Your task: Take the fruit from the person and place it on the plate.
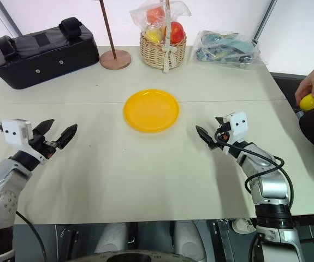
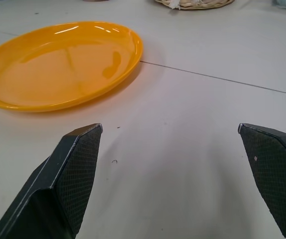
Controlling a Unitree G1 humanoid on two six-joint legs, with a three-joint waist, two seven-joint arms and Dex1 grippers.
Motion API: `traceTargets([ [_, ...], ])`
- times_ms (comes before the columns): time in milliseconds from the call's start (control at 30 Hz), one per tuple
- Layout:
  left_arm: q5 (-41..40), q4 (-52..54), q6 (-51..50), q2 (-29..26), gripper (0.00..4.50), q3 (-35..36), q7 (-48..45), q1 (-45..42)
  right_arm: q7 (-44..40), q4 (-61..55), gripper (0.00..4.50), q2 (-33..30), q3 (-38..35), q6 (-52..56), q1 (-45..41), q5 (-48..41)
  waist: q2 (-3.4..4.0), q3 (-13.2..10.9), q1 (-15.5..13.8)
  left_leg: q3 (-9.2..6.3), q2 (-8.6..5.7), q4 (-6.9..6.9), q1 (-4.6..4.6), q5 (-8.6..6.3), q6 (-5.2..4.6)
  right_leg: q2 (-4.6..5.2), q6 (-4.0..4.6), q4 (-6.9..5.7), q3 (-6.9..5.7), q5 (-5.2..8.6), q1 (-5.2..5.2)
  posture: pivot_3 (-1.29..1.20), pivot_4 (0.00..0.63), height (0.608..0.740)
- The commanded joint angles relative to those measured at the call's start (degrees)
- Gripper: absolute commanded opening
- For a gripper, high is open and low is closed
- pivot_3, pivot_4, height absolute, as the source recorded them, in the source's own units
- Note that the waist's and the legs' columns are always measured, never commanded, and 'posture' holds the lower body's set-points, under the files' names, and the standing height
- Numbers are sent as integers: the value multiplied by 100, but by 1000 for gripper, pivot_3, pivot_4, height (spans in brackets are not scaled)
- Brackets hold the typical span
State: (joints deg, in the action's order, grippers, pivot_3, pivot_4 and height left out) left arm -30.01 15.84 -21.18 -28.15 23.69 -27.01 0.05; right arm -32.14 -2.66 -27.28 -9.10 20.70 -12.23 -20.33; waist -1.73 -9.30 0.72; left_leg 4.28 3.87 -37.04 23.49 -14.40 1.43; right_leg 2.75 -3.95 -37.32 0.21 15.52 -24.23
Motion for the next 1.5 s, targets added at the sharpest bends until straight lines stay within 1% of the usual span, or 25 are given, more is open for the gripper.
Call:
traceTargets([
  [33, -33, 52, 83, -15, 4477, 58, -13, -41, 53, -281, 4500, 22, -8, -99, -30, 35, 0, 0, 1, 0, 0, 0, 0, 0, 0, 0, 0, 0, 0, 0, 0, 0, 150, 740],
  [600, 64, 37, 11, -91, 4477, 30, 62, -111, 170, -246, 4500, 119, 36, -116, -48, 67, 0, 0, 2, 0, 0, 0, 0, 0, 0, 0, 0, 0, 0, 0, 0, 0, 150, 740],
  [833, 40, -55, -228, -159, 4477, 61, 141, -181, 174, -217, 4500, 163, 36, -133, -62, 102, 0, 0, 2, 0, 0, 0, 0, 0, 0, 0, -1, 0, 0, -1, 0, 0, 150, 740],
  [1100, -23, -55, -349, -266, 4477, 55, 21, -246, 195, -169, 4500, 197, 65, -153, -100, 135, 0, 0, 2, 0, 0, 0, 0, 0, 0, 0, -1, 0, 0, 0, 0, 0, 150, 740],
  [1233, -451, 96, -660, -536, 4477, 159, -302, -491, 194, -168, 4500, 204, 63, -157, -97, 152, 0, 0, -2, -1, 0, 0, 0, 0, 0, -1, -1, -1, 0, 0, 0, 0, 150, 740],
  [1367, -1252, 76, -1281, -1122, 4477, 265, -894, -1064, 186, -176, 4500, 179, 48, -151, -82, 155, 0, 0, -1, -1, 0, -1, 1, 0, 0, -1, -1, -1, -1, 0, 0, 0, 150, 740],
  [1500, -1946, 219, -1880, -1785, 4477, 139, -1888, -1103, 217, -150, 4500, 150, 61, -140, -79, 221, 3, -1, 38, 2, 0, 1, 0, 0, 0, -1, -2, -1, 1, 0, -2, 0, 150, 740],
])
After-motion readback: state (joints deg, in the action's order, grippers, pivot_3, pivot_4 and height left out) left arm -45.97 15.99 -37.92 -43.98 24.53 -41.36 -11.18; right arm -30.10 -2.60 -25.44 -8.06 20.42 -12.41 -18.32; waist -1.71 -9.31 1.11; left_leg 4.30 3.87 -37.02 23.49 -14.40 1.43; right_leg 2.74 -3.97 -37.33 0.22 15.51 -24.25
